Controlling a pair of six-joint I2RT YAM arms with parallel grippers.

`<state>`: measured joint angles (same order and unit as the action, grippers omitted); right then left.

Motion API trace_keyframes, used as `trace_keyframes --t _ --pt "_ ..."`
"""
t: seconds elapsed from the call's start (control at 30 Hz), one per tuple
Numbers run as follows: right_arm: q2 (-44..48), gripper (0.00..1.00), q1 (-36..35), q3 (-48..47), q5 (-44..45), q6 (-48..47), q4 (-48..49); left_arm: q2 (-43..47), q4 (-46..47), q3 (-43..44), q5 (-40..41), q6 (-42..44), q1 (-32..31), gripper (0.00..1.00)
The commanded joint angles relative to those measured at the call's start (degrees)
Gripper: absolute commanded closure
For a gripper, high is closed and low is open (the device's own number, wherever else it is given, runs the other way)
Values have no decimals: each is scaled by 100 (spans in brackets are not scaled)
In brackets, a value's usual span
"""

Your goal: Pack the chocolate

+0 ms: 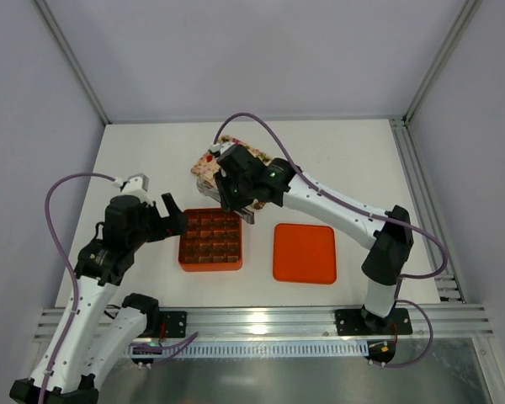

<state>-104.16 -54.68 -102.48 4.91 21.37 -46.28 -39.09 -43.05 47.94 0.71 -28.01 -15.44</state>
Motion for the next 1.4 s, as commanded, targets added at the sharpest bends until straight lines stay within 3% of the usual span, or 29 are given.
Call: trace_keyframes --t 0.0,0.73,1.37 --pt "-104 83 -218 -106 -113 184 348 86 209 13 140 50 24 0" --pt "-702 82 -694 -123 -78 324 471 209 165 31 281 41 15 0" --pt "-755 66 -755 -18 -16 316 471 183 165 31 254 32 24 0"
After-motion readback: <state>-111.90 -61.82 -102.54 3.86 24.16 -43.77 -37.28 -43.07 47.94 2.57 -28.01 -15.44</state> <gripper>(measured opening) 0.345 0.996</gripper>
